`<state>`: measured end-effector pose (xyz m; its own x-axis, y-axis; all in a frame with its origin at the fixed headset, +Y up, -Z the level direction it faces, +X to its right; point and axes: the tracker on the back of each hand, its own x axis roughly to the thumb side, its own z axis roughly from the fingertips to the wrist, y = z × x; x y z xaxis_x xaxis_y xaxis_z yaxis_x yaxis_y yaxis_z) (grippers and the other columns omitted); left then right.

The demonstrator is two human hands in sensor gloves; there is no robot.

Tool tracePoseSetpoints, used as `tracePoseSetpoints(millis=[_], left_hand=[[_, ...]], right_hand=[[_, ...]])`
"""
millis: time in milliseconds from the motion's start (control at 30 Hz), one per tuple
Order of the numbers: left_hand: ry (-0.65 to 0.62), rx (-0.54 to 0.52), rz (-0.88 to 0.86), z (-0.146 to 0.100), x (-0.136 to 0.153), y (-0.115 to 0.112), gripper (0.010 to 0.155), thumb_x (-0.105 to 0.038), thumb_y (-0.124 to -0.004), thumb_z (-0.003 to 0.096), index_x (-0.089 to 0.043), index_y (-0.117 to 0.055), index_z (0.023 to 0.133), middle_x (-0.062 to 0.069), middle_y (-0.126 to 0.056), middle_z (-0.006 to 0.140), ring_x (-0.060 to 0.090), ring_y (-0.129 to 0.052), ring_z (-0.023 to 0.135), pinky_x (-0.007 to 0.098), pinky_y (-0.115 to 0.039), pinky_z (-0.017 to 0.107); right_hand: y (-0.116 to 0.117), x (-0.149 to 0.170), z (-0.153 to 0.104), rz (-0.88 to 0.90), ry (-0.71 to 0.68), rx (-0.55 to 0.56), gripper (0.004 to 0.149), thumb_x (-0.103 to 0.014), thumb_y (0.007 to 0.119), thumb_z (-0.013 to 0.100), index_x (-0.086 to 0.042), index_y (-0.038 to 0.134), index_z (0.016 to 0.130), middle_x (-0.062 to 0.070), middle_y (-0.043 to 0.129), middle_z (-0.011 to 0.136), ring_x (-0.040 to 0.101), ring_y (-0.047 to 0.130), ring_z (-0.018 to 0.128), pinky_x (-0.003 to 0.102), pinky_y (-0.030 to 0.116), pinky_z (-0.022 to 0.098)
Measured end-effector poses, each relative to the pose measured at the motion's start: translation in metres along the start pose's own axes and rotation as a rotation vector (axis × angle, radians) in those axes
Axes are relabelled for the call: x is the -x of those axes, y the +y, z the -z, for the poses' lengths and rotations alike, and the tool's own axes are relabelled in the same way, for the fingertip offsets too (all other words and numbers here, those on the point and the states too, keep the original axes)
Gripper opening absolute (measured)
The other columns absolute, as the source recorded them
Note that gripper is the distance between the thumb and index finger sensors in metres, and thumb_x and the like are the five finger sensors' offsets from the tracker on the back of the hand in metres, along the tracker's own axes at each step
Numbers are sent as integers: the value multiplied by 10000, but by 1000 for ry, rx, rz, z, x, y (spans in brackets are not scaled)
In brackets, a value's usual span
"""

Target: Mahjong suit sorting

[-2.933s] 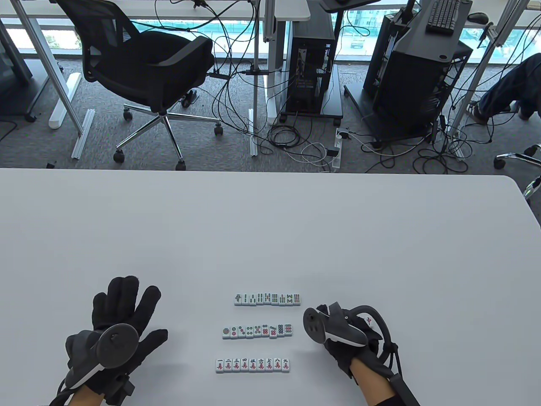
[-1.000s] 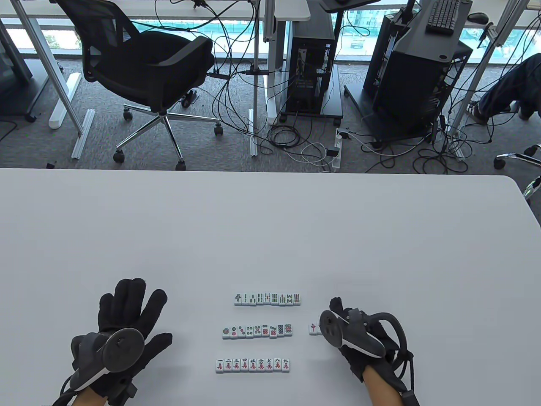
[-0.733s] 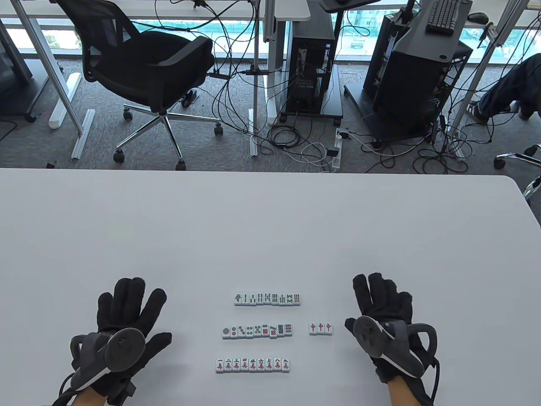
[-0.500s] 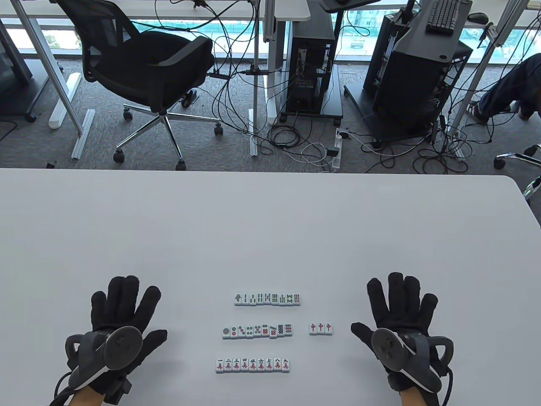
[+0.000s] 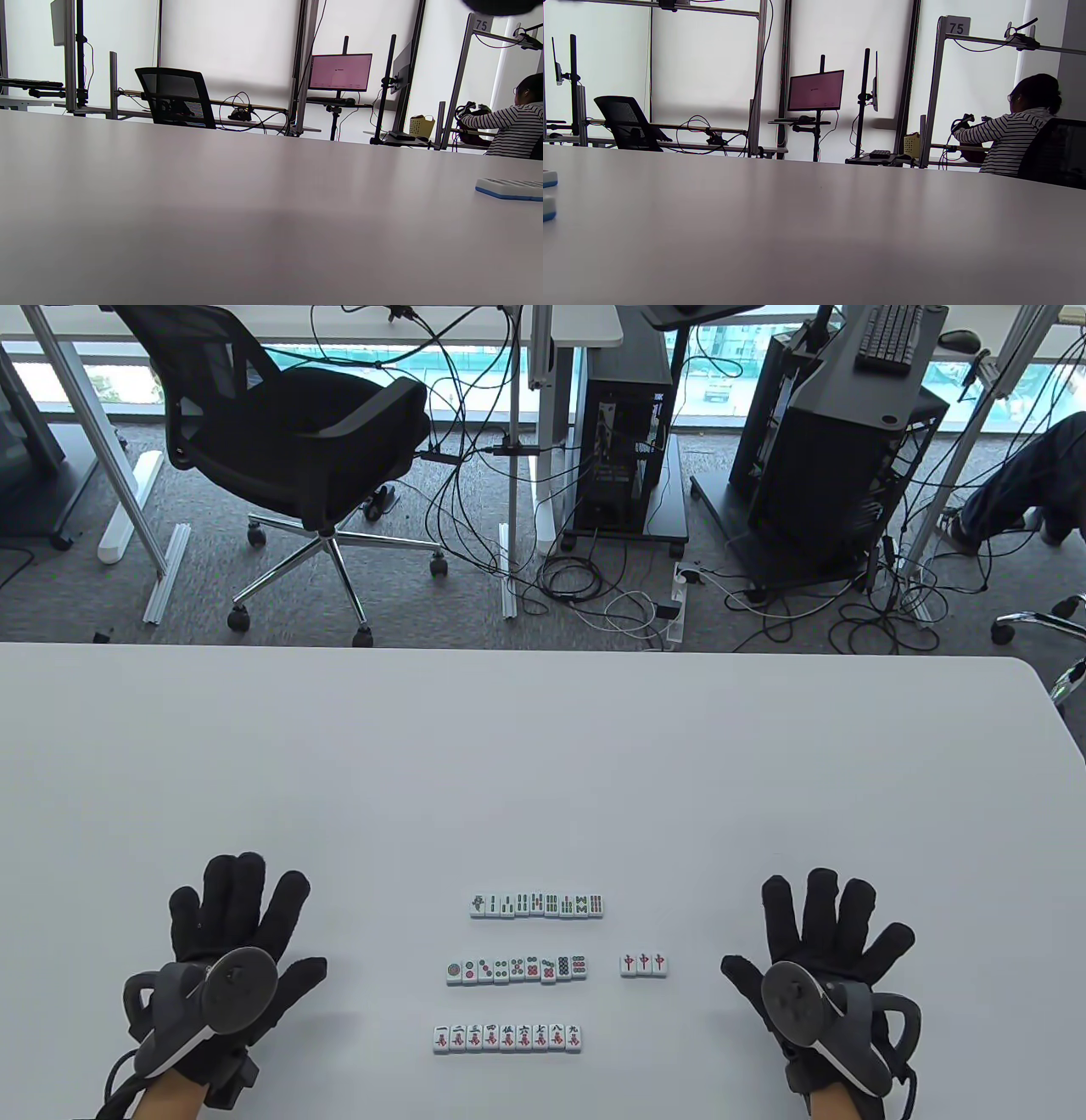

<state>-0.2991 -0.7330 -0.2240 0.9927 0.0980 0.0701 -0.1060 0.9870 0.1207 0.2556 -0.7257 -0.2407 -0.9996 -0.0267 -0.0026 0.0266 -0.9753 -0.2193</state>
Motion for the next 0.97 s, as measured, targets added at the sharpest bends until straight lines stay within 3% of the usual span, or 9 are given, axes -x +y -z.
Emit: tracePoseSetpoints(millis=[300, 967], left_hand=[[-2, -2, 24, -1, -1, -2, 884, -748, -615, 339, -459, -181, 1053, -121, 127, 1099, 200, 135, 1097, 609, -28, 786], [-17, 13, 36, -2, -6, -3, 881, -743, -619, 340, -455, -189, 1054, -115, 121, 1101, 207, 124, 1099, 609, -35, 787]], right_hand=[[0, 2, -1, 28, 43, 21, 839, -716, 441, 415, -335, 52, 1054, 131, -27, 1130, 505, -22, 988, 794, 92, 600], [2, -1, -1, 36, 43, -21, 834, -703, 445, 423, -324, 56, 1055, 136, -19, 1127, 481, -11, 997, 786, 100, 612]])
